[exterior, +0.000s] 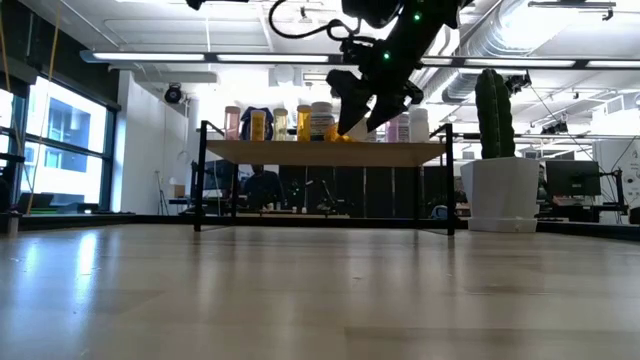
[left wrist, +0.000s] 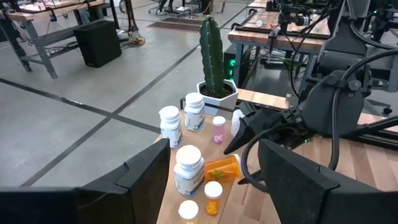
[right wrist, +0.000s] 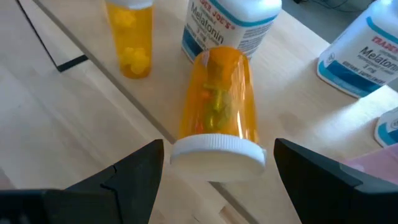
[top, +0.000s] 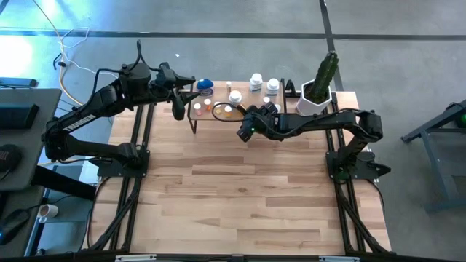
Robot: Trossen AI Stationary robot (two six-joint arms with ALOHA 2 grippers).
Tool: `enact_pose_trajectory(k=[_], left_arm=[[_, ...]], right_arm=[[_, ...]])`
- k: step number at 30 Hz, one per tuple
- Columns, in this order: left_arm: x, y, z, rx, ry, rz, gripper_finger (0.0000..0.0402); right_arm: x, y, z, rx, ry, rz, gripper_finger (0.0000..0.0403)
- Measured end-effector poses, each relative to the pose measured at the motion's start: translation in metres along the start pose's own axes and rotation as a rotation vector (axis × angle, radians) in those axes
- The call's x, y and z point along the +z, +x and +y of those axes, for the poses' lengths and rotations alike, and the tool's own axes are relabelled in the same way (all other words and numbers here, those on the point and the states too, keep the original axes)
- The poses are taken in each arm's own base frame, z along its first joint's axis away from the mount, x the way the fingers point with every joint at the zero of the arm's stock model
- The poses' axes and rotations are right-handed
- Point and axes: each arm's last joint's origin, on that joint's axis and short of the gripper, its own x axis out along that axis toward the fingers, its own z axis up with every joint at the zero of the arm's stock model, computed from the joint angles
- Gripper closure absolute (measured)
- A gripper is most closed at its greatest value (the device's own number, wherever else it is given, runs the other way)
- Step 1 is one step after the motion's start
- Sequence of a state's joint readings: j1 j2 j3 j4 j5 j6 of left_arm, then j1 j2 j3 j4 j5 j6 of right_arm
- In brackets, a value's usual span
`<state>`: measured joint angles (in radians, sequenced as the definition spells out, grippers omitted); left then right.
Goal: Pick and place medicine bottles onto shelf by color
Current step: Adjust the orange pill bottle on the shelf
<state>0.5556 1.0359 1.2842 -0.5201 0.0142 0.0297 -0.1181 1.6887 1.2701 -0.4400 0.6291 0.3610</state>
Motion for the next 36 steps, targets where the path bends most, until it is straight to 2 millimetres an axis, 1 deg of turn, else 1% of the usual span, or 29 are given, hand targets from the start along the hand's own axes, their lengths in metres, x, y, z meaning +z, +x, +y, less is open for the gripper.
enact_pose_trajectory(k=[5, 14, 18, 25, 36], left_arm=[[0.0, 0.0, 0.0, 0.001, 0.0, 0.0, 0.0167], [0.0, 0.0, 0.0, 0.0, 0.0, 0.0, 0.0167], [0.0, 0.0, 0.0, 0.0, 0.0, 0.0, 0.0167], [0.0, 0.0, 0.0, 0.0, 0.0, 0.0, 0.0167], [0.0, 0.0, 0.0, 0.0, 0.0, 0.0, 0.0167]], right_arm=[[0.0, 0.0, 0.0, 0.002, 0.001, -0.002, 0.0114], [0.0, 0.0, 0.0, -0.007, 0.001, -0.007, 0.0173], [0.0, 0.0, 0.0, -0.007, 0.0, -0.007, 0.019], [0.0, -0.001, 0.0, -0.005, -0.001, -0.008, 0.0194], [0.011, -0.018, 0.005, 0.024, 0.004, -0.026, 0.0196]])
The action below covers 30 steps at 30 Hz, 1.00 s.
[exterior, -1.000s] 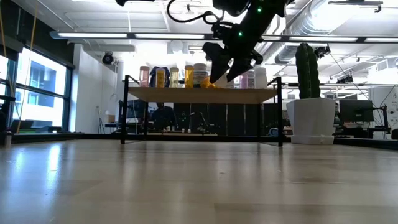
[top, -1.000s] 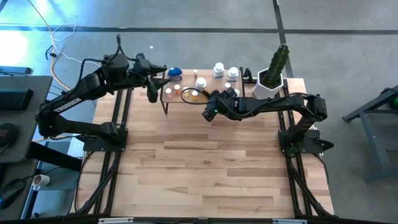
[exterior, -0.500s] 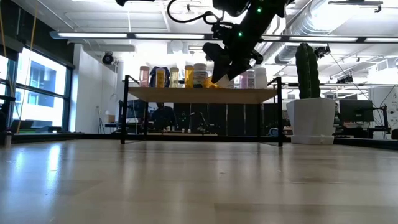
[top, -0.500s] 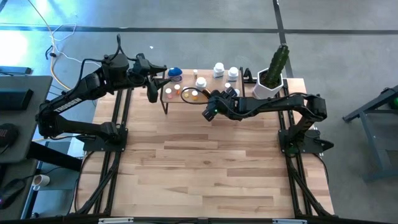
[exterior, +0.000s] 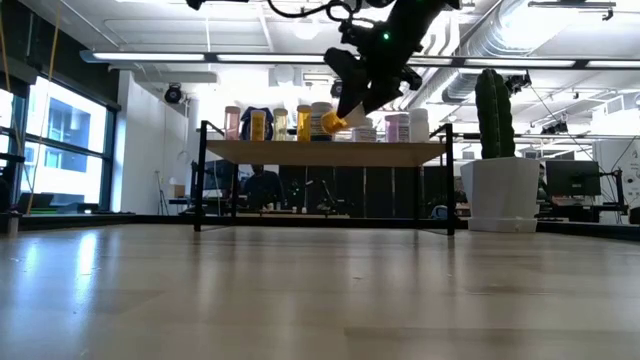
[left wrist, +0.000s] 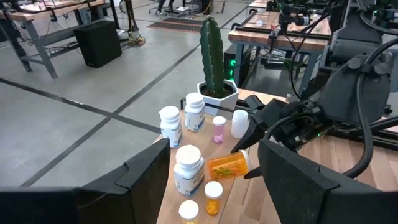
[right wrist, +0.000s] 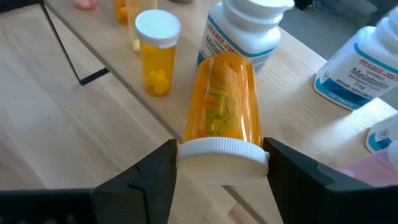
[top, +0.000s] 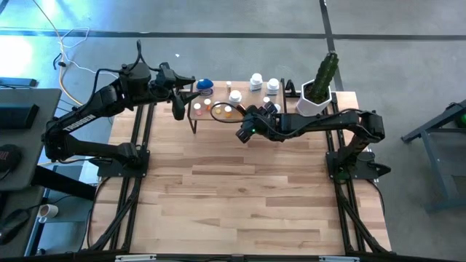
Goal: Pick and place medicine bottles onto shelf by color
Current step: Adjust the orange pill bottle on the shelf
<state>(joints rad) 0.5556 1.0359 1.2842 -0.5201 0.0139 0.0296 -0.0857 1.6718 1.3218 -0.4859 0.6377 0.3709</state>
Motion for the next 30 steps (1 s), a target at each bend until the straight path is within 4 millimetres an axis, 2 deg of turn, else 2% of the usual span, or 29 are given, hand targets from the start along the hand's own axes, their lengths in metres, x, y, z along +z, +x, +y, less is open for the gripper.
enact_pose_trajectory(k=[7, 15, 24, 30], left_arm=[[-0.001, 0.0, 0.0, 0.0, 0.023, 0.01, 0.0167], [-0.004, 0.0, 0.0, -0.002, 0.032, 0.045, 0.0167], [-0.017, -0.001, 0.0, -0.01, 0.048, 0.173, 0.0167], [-0.023, -0.003, -0.001, -0.002, -0.045, 0.237, 0.0167]], right_arm=[[0.007, -0.014, -0.001, -0.023, 0.022, 0.056, 0.0196], [0.03, -0.037, 0.002, 0.009, -0.042, 0.023, 0.0196], [0.06, -0.06, -0.009, 0.031, -0.276, -0.002, 0.0196], [0.087, -0.074, -0.018, 0.111, -0.44, -0.083, 0.0196]])
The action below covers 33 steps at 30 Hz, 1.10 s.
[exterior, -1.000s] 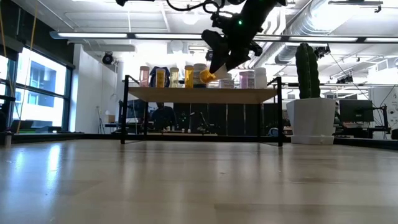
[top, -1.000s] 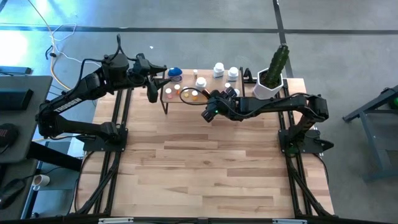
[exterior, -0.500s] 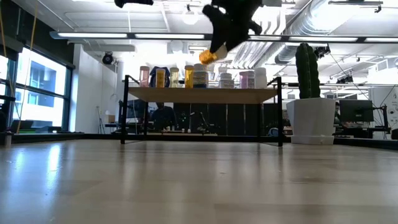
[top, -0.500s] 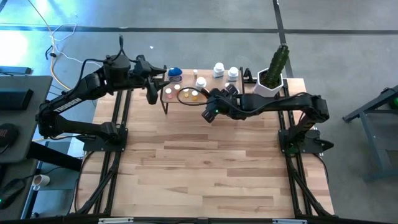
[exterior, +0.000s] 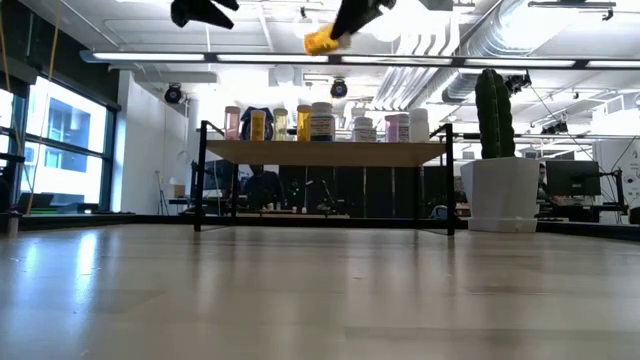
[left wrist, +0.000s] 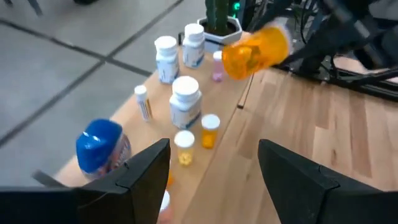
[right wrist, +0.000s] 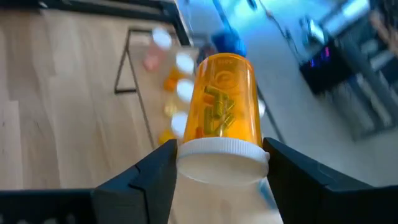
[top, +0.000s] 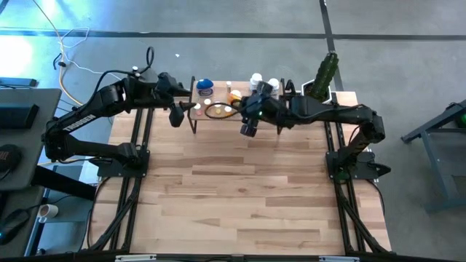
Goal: Pick and place medicine bottles onto shelf by color
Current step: Adjust the orange pill bottle on the shelf
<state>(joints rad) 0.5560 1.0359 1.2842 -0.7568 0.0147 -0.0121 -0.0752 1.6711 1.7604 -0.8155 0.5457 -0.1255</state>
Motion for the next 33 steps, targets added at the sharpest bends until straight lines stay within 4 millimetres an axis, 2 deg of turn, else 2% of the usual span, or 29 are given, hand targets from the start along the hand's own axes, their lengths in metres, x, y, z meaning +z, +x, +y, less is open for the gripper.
enact_pose_trajectory(k=[6, 12, 19, 24, 33], left_arm=[[0.0, 0.0, -0.002, -0.083, -0.158, 0.011, 0.0167], [0.0, -0.001, -0.005, -0.185, -0.388, 0.042, 0.0167], [0.0, -0.001, -0.009, -0.298, -0.607, 0.101, 0.0167], [0.0, -0.003, -0.012, -0.41, -0.705, 0.162, 0.0167], [0.001, 0.0, -0.032, -0.592, -0.66, 0.236, 0.0167]], right_arm=[[0.02, -0.009, -0.022, 0.105, -0.164, -0.153, 0.0196], [0.028, -0.016, -0.025, 0.275, -0.329, -0.277, 0.0196], [0.03, -0.022, -0.015, 0.431, -0.49, -0.399, 0.0196], [0.035, -0.03, -0.005, 0.555, -0.536, -0.517, 0.0196], [0.042, -0.047, 0.018, 0.66, -0.48, -0.594, 0.0196]])
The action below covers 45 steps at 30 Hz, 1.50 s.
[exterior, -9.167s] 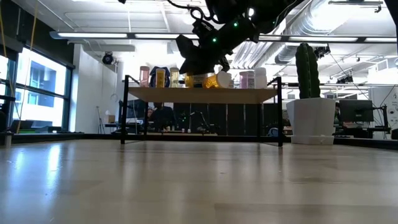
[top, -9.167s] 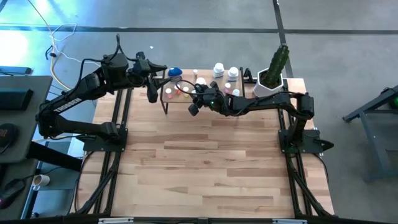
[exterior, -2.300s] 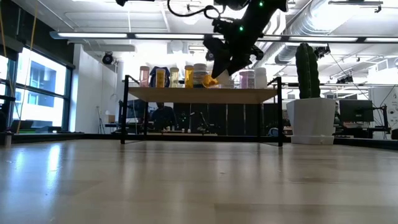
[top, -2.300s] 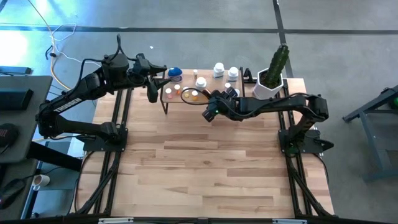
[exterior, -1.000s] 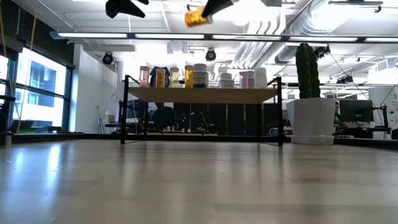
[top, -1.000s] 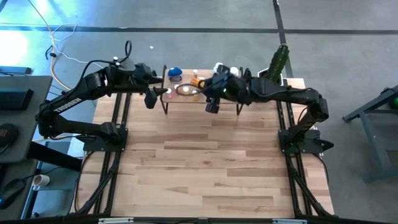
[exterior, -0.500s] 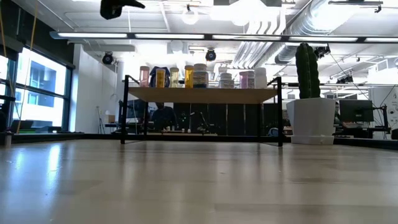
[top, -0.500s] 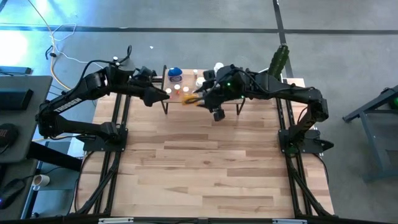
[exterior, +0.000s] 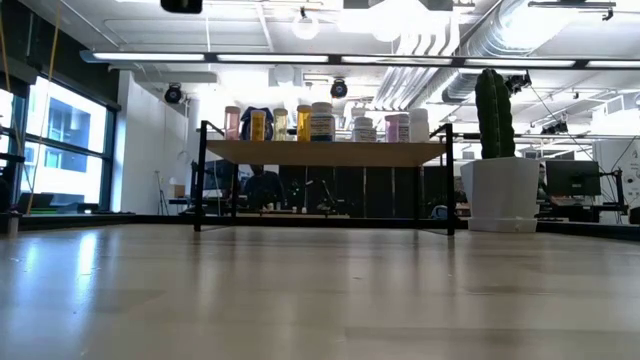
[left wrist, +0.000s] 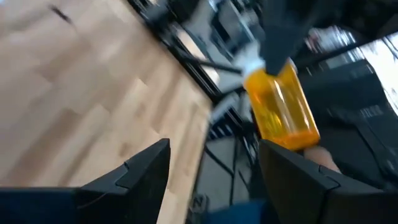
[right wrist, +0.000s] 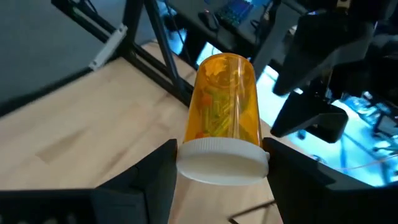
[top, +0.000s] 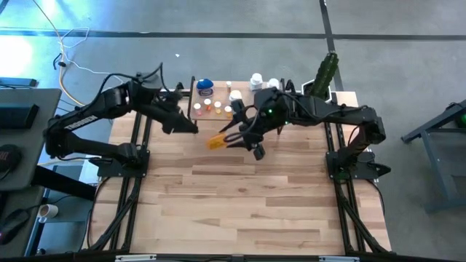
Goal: Pick and place medicine bottles onto shelf by color
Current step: Adjust the orange pill bottle on the shelf
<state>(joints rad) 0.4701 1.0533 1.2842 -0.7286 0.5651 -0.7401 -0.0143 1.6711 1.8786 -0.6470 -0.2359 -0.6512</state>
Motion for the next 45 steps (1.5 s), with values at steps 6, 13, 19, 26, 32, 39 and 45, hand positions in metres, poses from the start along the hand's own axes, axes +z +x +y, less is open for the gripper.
enact_pose_trajectory(k=[6, 13, 19, 26, 32, 39, 45], left_arm=[[-0.009, 0.013, -0.01, -0.111, 0.047, 0.138, 0.0162], [-0.014, 0.025, -0.013, -0.19, 0.036, 0.257, 0.0137], [-0.012, 0.035, -0.014, -0.216, 0.009, 0.289, 0.0123], [-0.009, 0.045, -0.02, -0.29, 0.012, 0.311, 0.0125], [-0.009, 0.053, -0.021, -0.294, 0.001, 0.323, 0.0125], [-0.008, 0.068, -0.015, -0.262, -0.067, 0.365, 0.0125], [-0.011, 0.084, -0.011, -0.269, -0.127, 0.456, 0.0126]], right_arm=[[0.014, 0.004, 0.013, 0.002, 0.089, -0.041, 0.0196], [0.03, 0.008, 0.029, 0.029, 0.161, -0.104, 0.0196], [0.04, 0.011, 0.043, 0.072, 0.22, -0.119, 0.0196], [0.041, 0.012, 0.048, 0.093, 0.255, -0.108, 0.0196], [0.031, 0.024, 0.052, 0.098, 0.313, -0.019, 0.0196], [0.024, 0.038, 0.054, 0.112, 0.335, 0.021, 0.0196], [0.017, 0.046, 0.055, 0.121, 0.385, 0.061, 0.0196]])
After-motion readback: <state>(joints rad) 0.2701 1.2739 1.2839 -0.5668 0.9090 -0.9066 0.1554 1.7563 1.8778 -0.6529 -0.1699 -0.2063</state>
